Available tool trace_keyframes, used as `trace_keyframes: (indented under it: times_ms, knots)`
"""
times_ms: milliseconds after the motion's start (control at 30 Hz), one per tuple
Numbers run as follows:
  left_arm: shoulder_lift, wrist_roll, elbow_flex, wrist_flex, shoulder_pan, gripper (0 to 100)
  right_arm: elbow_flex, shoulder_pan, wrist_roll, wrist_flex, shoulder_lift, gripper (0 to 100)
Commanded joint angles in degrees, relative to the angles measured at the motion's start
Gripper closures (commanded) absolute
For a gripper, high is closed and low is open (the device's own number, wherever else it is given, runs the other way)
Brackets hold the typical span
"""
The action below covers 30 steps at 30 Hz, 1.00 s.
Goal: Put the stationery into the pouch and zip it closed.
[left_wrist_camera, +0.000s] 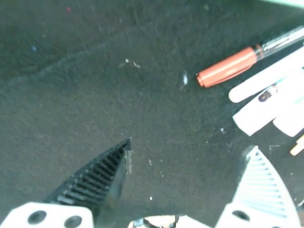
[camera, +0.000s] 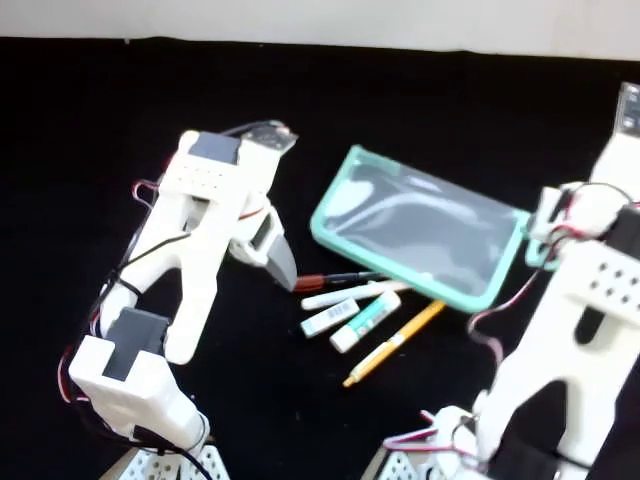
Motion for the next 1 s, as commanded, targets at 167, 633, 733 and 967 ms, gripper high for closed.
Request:
trace_keyframes:
  times_ms: [167,633,733,967]
  knots:
    - [-1.01,-0.26,-3.30,1.23,0.48,64,-1.54,-12.09,-7.56,-1.27,-12.44,99.2]
    - [-1.80,-0.18,-6.99,1.67,0.57,64,-34.68,-20.18,-8.88,-1.80,-6.64,99.2]
    - [-4.79,-0.18,-8.84,1.58,0.84,64,-39.43,-22.46,-8.97,-1.45,-2.24,99.2]
    - [-10.86,-0.18,-5.76,1.85,0.84,64,-49.27,-29.41,-8.97,-1.89,5.23,96.5]
